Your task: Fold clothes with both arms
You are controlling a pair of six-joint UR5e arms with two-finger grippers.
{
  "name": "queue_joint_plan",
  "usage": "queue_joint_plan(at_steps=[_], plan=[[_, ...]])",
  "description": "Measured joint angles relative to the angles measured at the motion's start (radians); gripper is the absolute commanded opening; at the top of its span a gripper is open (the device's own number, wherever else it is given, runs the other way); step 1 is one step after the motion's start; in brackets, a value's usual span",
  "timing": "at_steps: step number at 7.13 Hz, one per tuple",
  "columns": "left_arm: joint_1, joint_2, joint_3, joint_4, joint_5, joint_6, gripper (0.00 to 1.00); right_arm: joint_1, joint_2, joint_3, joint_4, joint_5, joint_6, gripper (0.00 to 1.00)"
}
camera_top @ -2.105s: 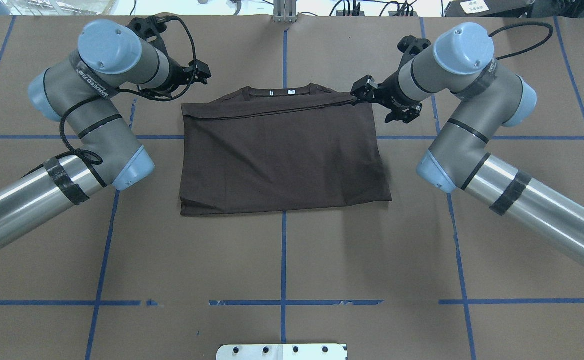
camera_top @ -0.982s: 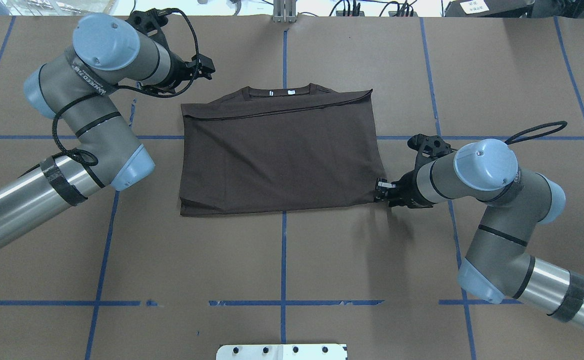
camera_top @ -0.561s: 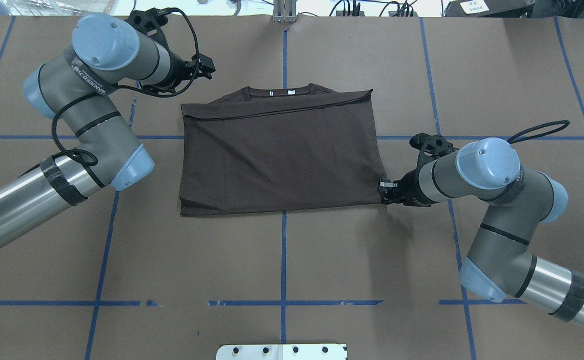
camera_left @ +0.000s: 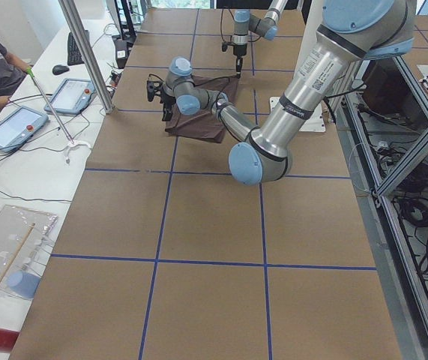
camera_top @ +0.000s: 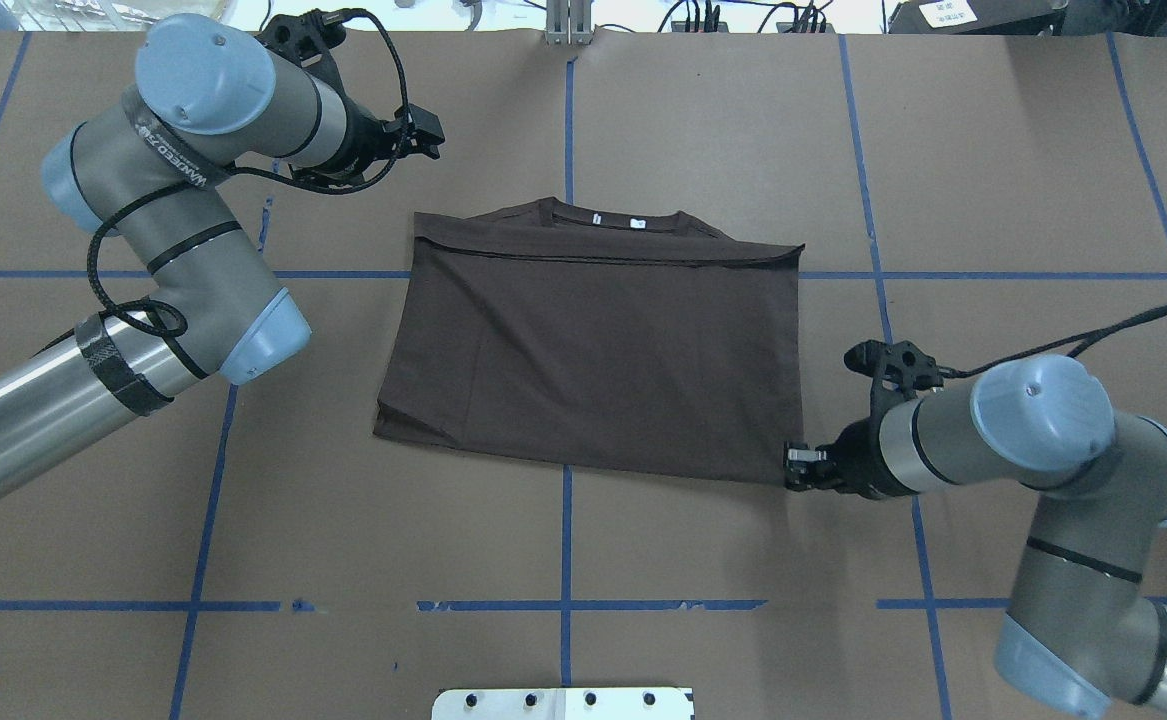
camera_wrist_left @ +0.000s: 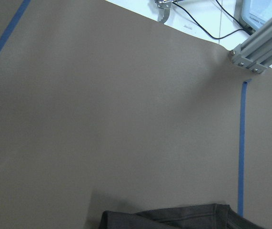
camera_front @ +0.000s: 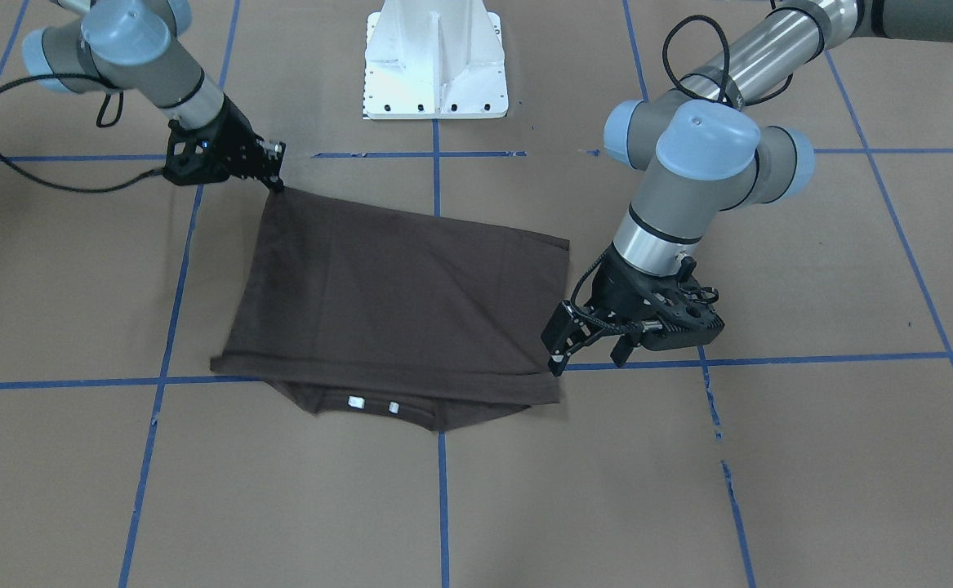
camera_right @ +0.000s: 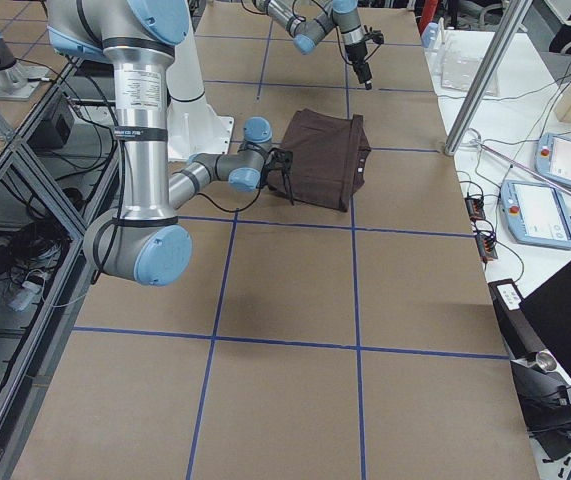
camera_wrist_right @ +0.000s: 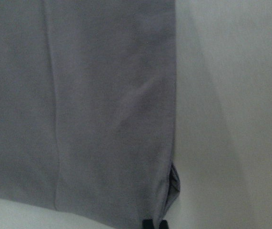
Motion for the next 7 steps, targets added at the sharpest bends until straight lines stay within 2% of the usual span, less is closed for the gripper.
queue_joint_plan(at_steps=[1,3,6,7], plan=[[0.004,0.003,-0.056,0.002,-0.036,-0.001,1.0,-0.063,-0.055,0.065,0.001,0.004,0.008,0.0],[0.019,0.012,-0.179,0.005,-0.063,0.008,1.0,-0.157,-0.089,0.141,0.002,0.012,0.042,0.0],[0.024,0.051,-0.286,-0.052,-0.033,0.144,1.0,-0.202,-0.083,0.175,0.003,0.001,0.052,0.0],[0.025,0.062,-0.308,-0.084,0.005,0.186,1.0,-0.203,-0.071,0.175,0.003,-0.003,0.053,0.96]])
